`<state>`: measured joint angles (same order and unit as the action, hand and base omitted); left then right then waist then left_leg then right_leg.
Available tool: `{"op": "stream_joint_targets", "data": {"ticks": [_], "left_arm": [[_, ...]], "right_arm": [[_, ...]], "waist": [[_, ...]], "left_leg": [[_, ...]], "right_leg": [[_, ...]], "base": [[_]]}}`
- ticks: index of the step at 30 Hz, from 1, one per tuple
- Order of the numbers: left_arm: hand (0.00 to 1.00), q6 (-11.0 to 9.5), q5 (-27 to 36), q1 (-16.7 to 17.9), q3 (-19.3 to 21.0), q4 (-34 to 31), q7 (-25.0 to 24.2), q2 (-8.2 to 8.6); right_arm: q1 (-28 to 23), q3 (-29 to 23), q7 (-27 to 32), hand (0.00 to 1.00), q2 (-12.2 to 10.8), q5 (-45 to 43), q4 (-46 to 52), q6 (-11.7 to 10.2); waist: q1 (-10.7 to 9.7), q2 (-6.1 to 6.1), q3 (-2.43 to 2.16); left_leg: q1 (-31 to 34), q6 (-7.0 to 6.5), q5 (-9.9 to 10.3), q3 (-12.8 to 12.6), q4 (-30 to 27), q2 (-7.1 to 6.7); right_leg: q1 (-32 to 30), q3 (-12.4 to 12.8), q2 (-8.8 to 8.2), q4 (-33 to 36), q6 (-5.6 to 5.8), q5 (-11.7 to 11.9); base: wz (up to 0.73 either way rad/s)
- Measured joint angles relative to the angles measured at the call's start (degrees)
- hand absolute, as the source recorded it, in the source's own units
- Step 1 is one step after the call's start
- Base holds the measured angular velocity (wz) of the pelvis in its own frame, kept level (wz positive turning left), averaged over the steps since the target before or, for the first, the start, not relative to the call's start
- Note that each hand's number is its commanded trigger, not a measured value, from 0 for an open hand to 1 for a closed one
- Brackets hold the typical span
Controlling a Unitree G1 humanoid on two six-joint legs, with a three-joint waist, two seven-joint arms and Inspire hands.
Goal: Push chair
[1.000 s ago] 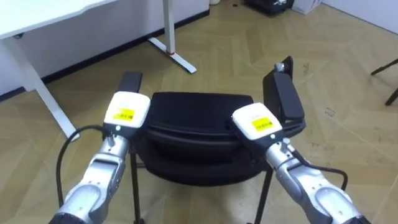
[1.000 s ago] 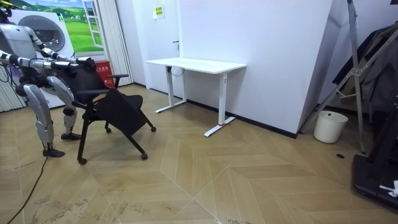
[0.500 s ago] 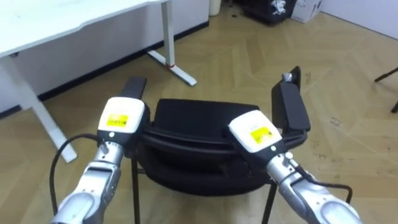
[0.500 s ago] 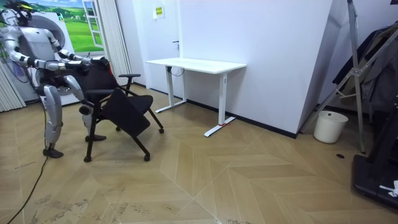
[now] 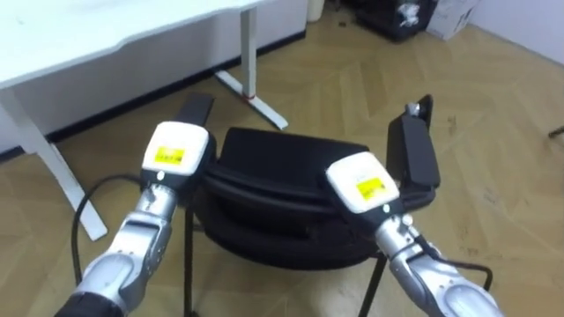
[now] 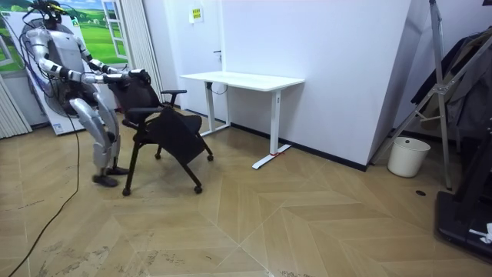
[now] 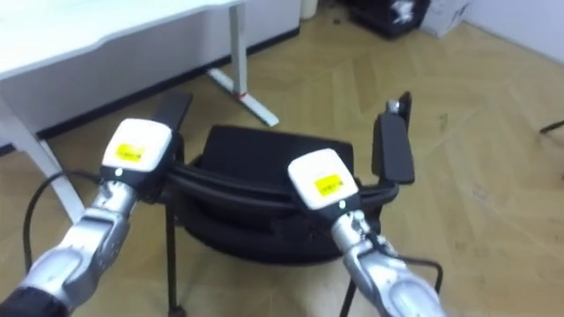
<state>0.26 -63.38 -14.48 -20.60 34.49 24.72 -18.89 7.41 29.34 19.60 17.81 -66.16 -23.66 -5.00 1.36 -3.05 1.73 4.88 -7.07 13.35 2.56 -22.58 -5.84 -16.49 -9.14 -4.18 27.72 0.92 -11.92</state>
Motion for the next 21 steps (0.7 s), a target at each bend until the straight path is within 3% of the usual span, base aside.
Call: {"op": "stream_joint_targets", "data": {"ticks": [1, 2, 4, 5, 6, 7, 9, 11, 12, 13, 14, 15, 17, 21], "left_arm": [[1.00, 0.4, 0.2, 0.4, 0.0, -0.2, 0.1, -0.07], [1.00, 0.7, 0.4, 1.1, 0.1, -0.3, 0.1, -0.15], [1.00, 1.1, 0.3, 1.5, 0.1, -0.4, 0.1, 0.16], [1.00, 1.4, 0.3, 1.0, 0.3, -0.3, 0.2, 0.51], [1.00, 1.6, 0.4, 1.0, 0.4, 0.0, 0.3, 0.68], [1.00, 1.8, 0.4, 1.0, 0.9, 0.4, 0.4, 1.46], [1.00, 2.3, 0.1, 0.6, 2.6, 0.5, 0.6, 2.43], [1.00, 2.2, 0.1, -0.4, 3.0, 0.9, 0.6, 2.39], [1.00, 2.2, 0.1, -0.7, 3.1, 0.9, 0.6, 2.38], [1.00, 2.2, 0.1, -1.1, 3.5, 0.7, 0.6, 2.20], [1.00, 2.2, 0.0, -1.6, 3.6, 0.5, 0.6, 2.23], [1.00, 2.2, -0.1, -1.9, 3.7, 0.6, 0.6, 2.17], [1.00, 2.3, -0.3, -2.6, 3.7, 1.0, 0.6, 2.22], [1.00, 3.3, -0.3, -2.9, 3.4, 1.2, 1.0, 2.41]], "right_arm": [[0.0, 0.3, 0.0, 1.00, 0.1, -0.1, 0.2, 0.0], [0.0, 0.6, 0.0, 1.00, 0.2, -0.3, 0.3, 0.0], [0.2, 0.7, -0.1, 1.00, 0.8, -0.4, 0.6, -0.1], [0.7, 0.7, -0.5, 1.00, 0.9, -0.4, 0.4, -0.1], [0.9, 0.7, -0.7, 1.00, 0.9, -0.4, 0.2, -0.1], [1.6, 0.7, -1.1, 1.00, 1.0, -0.5, -0.2, -0.5], [3.1, 0.7, -2.0, 1.00, 1.0, -0.7, -0.3, -0.7], [4.9, 0.5, -2.5, 1.00, 0.7, -0.7, -0.7, -0.7], [5.2, 0.4, -2.5, 1.00, 0.6, -0.7, -0.8, -0.7], [6.0, 0.4, -2.5, 1.00, 0.4, -0.7, -1.1, -0.7], [6.4, 0.3, -2.3, 1.00, 0.4, -0.4, -1.1, -0.8], [6.7, 0.4, -2.3, 1.00, 0.4, -0.2, -1.3, -0.9], [7.2, 0.4, -2.5, 1.00, 0.4, 1.0, -2.1, -1.7], [7.2, 0.3, -2.6, 1.00, 0.4, 1.9, -2.2, -1.9]], "waist": [[-0.3, -0.14, -0.09], [-0.5, -0.27, -0.42], [-0.4, -0.54, -1.47], [-0.2, -0.44, -1.51], [0.2, -0.39, -1.53], [0.7, -0.58, -1.38], [0.6, -0.07, -1.32], [0.5, -0.57, -0.84], [0.6, -0.95, -0.61], [0.8, -1.66, -0.23], [1.0, -2.05, -0.17], [1.5, -2.41, 0.05], [2.7, -3.42, 0.25], [2.6, -4.61, 0.29]], "left_leg": [[-0.8, 0.57, 0.9, 1.3, -0.3, -0.16], [-1.6, 1.24, 1.8, 2.9, -0.4, -0.20], [-2.0, 2.56, 3.1, 4.6, -1.1, 0.45], [-2.9, 3.74, 3.9, 4.8, -1.2, 1.26], [-3.5, 4.11, 4.4, 5.0, -1.2, 1.49], [-4.3, 4.66, 5.4, 5.8, -1.3, 2.08], [-4.3, 5.59, 6.5, 7.5, -2.2, 2.86], [-3.6, 6.93, 7.6, 6.8, -4.7, 4.38], [-3.3, 6.99, 7.6, 6.6, -5.6, 4.76], [-2.7, 7.02, 7.6, 5.2, -8.3, 5.69], [-1.0, 7.19, 7.5, 3.7, -12.6, 6.71], [-0.2, 7.64, 7.2, 2.4, -14.9, 7.34], [2.9, 10.17, 5.1, -0.5, -22.6, 9.61], [5.5, 11.02, 1.2, -2.5, -28.0, 11.98]], "right_leg": [[0.3, 1.7, 0.59, -6.3, 0.04, 2.8], [1.2, 2.6, 1.04, -7.8, 0.07, 5.7], [2.1, 1.7, 1.83, -7.5, -1.12, 6.9], [2.7, 0.8, 2.02, -6.5, -1.90, 7.0], [3.1, 0.5, 2.22, -6.0, -2.70, 7.2], [3.6, -0.5, 2.41, -4.8, -4.50, 6.6], [3.5, -2.7, 2.50, -2.6, -5.70, 4.0], [3.8, -5.5, 2.65, 0.1, -7.03, 0.5], [4.0, -6.2, 2.62, 0.5, -7.33, -0.3], [4.6, -7.3, 2.62, 1.2, -7.97, -1.8], [5.0, -9.0, 2.61, 1.6, -8.37, -2.9], [5.3, -9.7, 2.52, 2.1, -8.67, -3.5], [7.3, -12.5, 2.42, 3.1, -10.51, -5.7], [10.7, -16.6, 2.29, 2.4, -11.41, -8.3]], "base": [[0.63], [0.59], [0.59], [0.49], [0.32], [0.33], [0.49], [0.60], [0.53], [0.54], [0.48], [0.32], [0.44], [0.62]]}}
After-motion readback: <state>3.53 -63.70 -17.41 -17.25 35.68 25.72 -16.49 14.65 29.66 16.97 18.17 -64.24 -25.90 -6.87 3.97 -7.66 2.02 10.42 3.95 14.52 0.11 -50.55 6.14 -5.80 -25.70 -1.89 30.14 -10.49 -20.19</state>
